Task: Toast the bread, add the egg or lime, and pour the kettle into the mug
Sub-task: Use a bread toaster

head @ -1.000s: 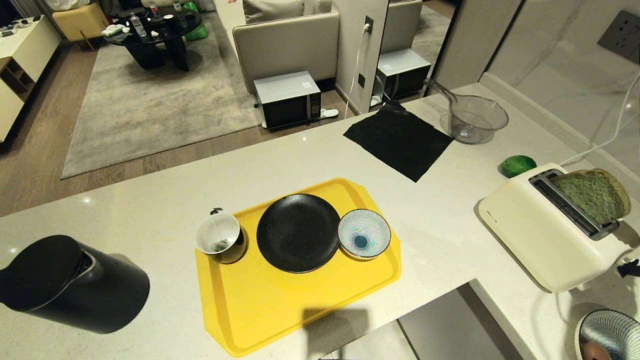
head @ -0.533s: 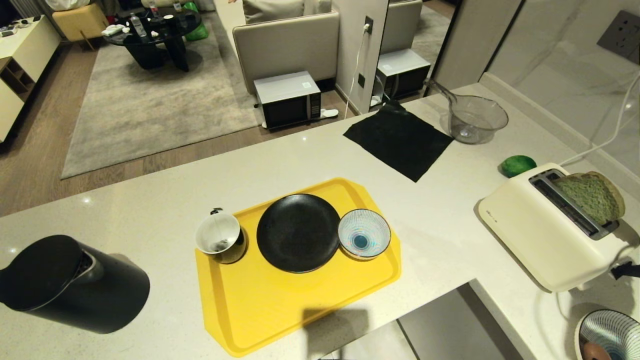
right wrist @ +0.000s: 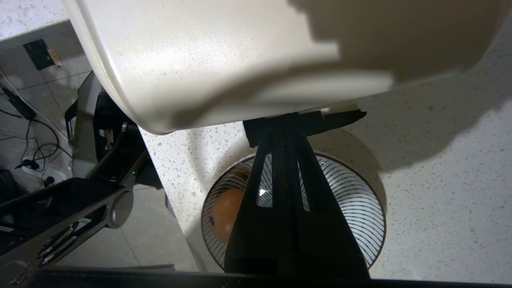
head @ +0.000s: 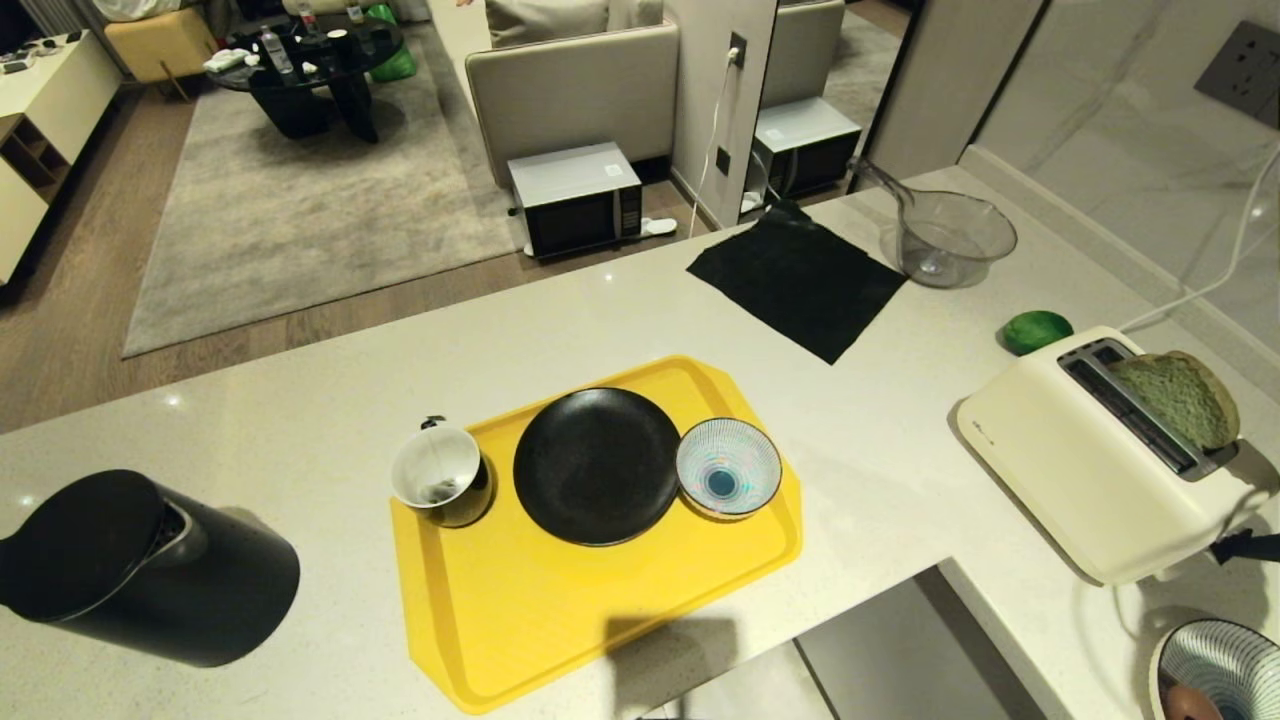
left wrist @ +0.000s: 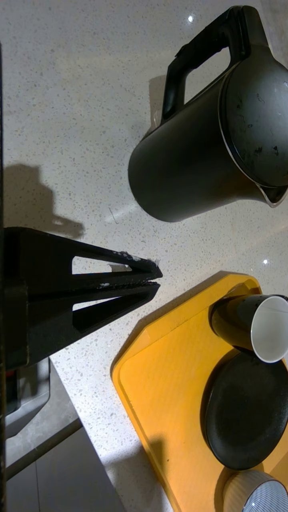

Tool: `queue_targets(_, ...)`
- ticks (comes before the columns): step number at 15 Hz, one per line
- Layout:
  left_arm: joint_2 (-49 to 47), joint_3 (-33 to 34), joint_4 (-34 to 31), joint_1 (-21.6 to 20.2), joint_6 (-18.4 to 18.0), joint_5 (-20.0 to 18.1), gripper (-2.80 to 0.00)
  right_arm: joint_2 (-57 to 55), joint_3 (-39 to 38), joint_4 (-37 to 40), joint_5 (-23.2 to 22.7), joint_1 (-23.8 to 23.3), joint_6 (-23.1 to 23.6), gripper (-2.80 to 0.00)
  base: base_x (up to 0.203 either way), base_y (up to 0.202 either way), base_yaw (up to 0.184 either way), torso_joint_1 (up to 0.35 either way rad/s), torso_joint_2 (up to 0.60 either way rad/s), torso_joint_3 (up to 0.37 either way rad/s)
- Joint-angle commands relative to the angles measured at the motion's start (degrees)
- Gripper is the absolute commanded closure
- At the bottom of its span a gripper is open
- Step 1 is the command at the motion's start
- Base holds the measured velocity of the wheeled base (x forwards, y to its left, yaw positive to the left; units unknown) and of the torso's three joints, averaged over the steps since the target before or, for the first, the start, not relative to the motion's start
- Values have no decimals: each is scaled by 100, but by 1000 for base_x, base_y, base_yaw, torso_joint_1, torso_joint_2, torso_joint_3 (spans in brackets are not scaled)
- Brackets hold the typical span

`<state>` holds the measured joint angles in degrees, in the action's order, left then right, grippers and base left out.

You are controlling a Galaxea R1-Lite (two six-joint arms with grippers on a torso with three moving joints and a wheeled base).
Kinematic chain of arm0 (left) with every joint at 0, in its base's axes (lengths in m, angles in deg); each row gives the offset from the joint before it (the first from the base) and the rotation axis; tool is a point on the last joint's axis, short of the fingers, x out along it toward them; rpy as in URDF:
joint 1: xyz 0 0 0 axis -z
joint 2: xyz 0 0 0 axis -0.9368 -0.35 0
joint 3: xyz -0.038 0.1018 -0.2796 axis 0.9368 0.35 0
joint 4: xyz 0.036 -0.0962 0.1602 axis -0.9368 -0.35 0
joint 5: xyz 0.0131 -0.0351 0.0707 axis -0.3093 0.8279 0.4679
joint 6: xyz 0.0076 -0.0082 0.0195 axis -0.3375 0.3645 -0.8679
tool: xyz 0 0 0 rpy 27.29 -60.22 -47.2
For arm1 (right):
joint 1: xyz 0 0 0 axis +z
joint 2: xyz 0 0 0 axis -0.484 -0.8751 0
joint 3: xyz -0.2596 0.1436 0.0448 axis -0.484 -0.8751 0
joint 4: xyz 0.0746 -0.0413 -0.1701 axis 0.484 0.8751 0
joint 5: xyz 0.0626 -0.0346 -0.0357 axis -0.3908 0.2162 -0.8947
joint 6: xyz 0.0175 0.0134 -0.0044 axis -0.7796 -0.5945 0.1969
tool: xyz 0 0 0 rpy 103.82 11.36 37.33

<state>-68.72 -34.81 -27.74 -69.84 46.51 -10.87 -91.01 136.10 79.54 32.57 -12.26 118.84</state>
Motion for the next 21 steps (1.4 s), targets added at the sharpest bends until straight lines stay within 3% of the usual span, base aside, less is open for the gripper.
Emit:
queue_targets(1, 4, 0, 4, -2, -5, 0, 0, -112, 6, 10, -19, 7, 23, 0, 0, 0, 0, 0, 0, 0)
queue_targets(21, 4, 0, 4, -2, 3, 0, 0, -332, 32, 10, -20, 25, 94, 0, 0, 0, 0, 0, 0, 0)
